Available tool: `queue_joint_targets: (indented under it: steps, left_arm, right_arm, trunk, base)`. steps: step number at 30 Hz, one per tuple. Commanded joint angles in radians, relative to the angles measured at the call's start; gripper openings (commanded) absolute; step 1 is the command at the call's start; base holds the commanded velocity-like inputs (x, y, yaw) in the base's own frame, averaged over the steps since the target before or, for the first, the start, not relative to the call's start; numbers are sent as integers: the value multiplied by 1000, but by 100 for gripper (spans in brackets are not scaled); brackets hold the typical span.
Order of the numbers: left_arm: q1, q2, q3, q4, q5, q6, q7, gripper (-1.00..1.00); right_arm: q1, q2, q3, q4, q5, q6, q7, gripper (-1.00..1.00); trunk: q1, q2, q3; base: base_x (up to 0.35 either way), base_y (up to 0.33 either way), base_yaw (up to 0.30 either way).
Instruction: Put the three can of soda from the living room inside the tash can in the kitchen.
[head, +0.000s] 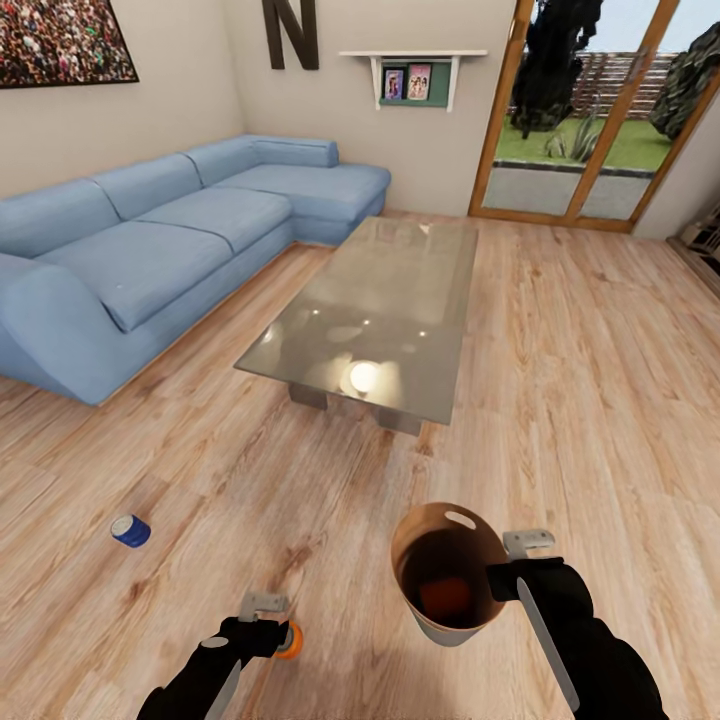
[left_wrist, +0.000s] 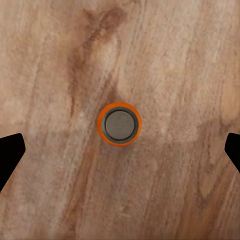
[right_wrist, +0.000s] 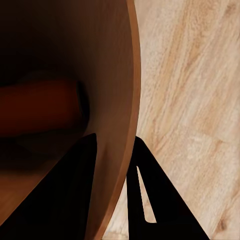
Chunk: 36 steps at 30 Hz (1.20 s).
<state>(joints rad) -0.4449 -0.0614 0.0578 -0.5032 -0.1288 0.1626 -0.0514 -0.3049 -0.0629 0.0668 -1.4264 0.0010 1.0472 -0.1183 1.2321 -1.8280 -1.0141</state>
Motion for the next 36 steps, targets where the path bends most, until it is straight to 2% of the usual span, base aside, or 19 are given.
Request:
queue_joint_targets:
  steps: [1, 18, 26, 31, 36]
  left_arm:
    - [0, 0, 0, 0, 0, 0, 0, 100]
    - [0, 0, 0, 0, 3, 1, -2, 100]
    - [0, 0, -1, 0, 4, 3, -2, 100]
    - [0, 0, 0, 0, 5, 2, -2, 100]
    - [0, 0, -1, 0, 5, 2, -3, 100]
  right_arm:
    - [0, 0, 0, 0, -9, 0, 2, -100]
    - [0, 0, 0, -3, -9, 0, 1, -100]
    - [0, 0, 0, -3, -9, 0, 1, -100]
    - [0, 0, 0, -3, -9, 0, 2, -100]
    - [0, 0, 1, -3, -9, 0, 2, -100]
  trunk:
    - [0, 0, -2]
    - [0, 0, -29]
    - [31, -56, -67]
    - [31, -56, -75]
    - [50, -91, -98]
  base:
    - [0, 0, 0]
    - [0, 0, 0]
    - [0, 0, 0]
    - [0, 0, 0]
    - [0, 0, 0]
